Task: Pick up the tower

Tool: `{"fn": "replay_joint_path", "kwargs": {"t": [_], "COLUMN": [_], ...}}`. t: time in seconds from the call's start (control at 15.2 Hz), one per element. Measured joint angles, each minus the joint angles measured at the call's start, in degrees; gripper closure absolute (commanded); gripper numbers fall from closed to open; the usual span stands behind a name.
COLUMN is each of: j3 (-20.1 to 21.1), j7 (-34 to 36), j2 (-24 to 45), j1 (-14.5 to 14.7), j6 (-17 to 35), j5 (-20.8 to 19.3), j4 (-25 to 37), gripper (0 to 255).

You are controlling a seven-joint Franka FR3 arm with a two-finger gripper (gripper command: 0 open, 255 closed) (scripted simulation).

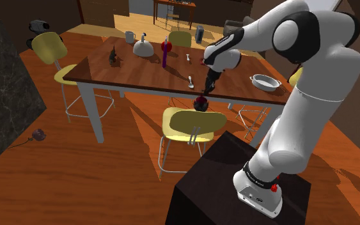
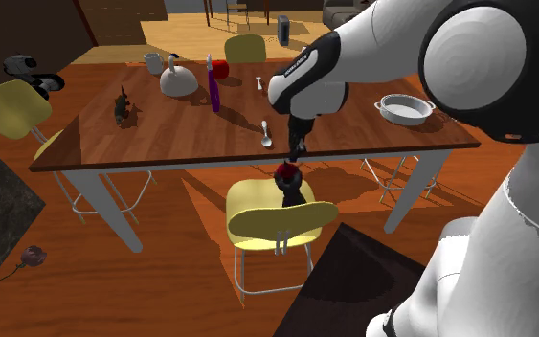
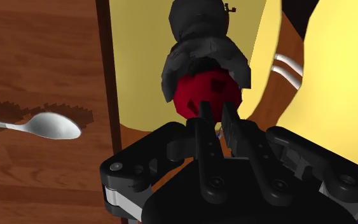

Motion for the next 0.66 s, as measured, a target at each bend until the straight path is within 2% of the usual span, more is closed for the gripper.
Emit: {"fn": "replay_joint_path", "kwargs": {"t": [0.66], "j3": [-0.89], "j7": [4.87], "j2": [-5.63], "j1": [0.90], "j6": [-6.18], "j5": [-6.13], "j4": [2.65], "gripper": [255]}}
